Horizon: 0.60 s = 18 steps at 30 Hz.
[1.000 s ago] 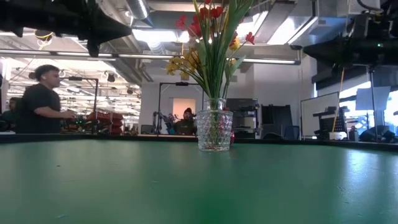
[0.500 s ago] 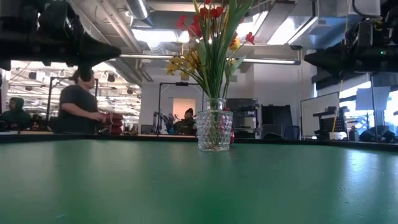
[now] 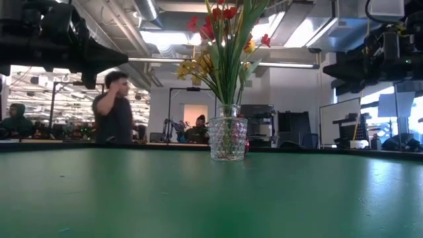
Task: Sort flowers into vase by color
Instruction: Return to Home Position
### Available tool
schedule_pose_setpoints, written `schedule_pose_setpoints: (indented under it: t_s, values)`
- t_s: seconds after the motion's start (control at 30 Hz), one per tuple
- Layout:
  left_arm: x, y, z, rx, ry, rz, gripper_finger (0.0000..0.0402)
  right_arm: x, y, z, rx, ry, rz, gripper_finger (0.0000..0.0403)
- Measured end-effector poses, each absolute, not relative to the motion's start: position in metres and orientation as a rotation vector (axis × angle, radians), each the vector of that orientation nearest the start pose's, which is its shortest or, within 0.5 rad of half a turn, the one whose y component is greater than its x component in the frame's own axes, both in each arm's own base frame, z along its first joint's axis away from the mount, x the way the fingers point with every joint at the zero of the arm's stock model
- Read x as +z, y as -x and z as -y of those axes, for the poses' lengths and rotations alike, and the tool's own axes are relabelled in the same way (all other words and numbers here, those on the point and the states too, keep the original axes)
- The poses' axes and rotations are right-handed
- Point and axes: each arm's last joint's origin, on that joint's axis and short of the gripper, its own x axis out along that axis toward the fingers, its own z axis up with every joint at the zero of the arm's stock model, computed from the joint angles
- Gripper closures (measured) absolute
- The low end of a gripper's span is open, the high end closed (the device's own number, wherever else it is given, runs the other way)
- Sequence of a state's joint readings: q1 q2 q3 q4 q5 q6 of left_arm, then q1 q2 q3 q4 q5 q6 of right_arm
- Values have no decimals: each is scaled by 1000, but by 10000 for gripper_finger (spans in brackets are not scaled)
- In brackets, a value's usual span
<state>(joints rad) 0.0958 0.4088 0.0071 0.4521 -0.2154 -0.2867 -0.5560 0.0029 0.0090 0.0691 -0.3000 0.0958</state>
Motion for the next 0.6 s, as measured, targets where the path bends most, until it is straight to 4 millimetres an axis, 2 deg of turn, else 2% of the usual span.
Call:
schedule_pose_setpoints:
  t_s: [0.6]
  values:
    - [173,-121,-18,305,287,98,401,171,-85,47,-367,-113,75,397]
